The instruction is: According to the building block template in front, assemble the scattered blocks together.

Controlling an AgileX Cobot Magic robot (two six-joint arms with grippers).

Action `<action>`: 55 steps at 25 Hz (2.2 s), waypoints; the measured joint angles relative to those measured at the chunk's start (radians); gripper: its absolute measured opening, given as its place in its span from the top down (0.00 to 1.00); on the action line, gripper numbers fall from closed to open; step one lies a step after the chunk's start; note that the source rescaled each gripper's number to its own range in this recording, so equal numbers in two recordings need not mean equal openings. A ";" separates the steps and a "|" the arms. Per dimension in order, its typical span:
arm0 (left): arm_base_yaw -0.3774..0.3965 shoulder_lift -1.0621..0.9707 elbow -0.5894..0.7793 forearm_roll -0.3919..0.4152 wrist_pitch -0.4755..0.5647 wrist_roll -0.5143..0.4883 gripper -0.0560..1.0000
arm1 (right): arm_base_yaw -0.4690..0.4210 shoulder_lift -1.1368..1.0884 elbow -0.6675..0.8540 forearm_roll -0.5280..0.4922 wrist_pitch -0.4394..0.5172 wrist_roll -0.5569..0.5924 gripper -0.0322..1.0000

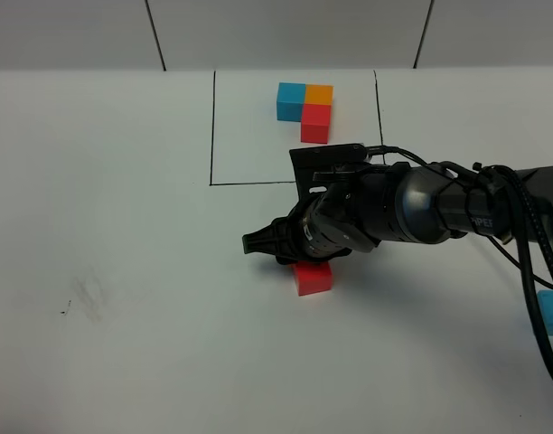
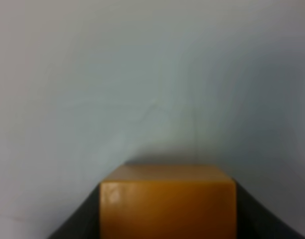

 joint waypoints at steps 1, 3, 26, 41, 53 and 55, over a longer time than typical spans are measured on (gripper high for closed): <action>0.000 0.000 0.000 0.000 0.000 0.000 0.95 | 0.000 0.000 0.000 -0.009 0.001 -0.005 0.53; 0.000 0.000 0.000 0.000 0.000 0.000 0.95 | 0.000 0.000 0.000 -0.013 0.002 -0.007 0.53; 0.000 0.000 0.000 0.001 -0.006 0.000 0.95 | -0.005 0.000 0.000 0.062 0.026 -0.176 0.16; 0.000 0.000 0.000 0.001 -0.006 0.000 0.95 | -0.010 -0.062 0.005 0.004 0.079 -0.225 0.04; 0.000 0.000 0.000 0.001 -0.006 0.000 0.95 | -0.059 -0.234 0.006 -0.119 0.311 -0.225 0.07; 0.000 0.000 0.000 0.001 -0.006 0.000 0.95 | -0.075 -0.237 0.011 -0.133 0.363 -0.225 0.08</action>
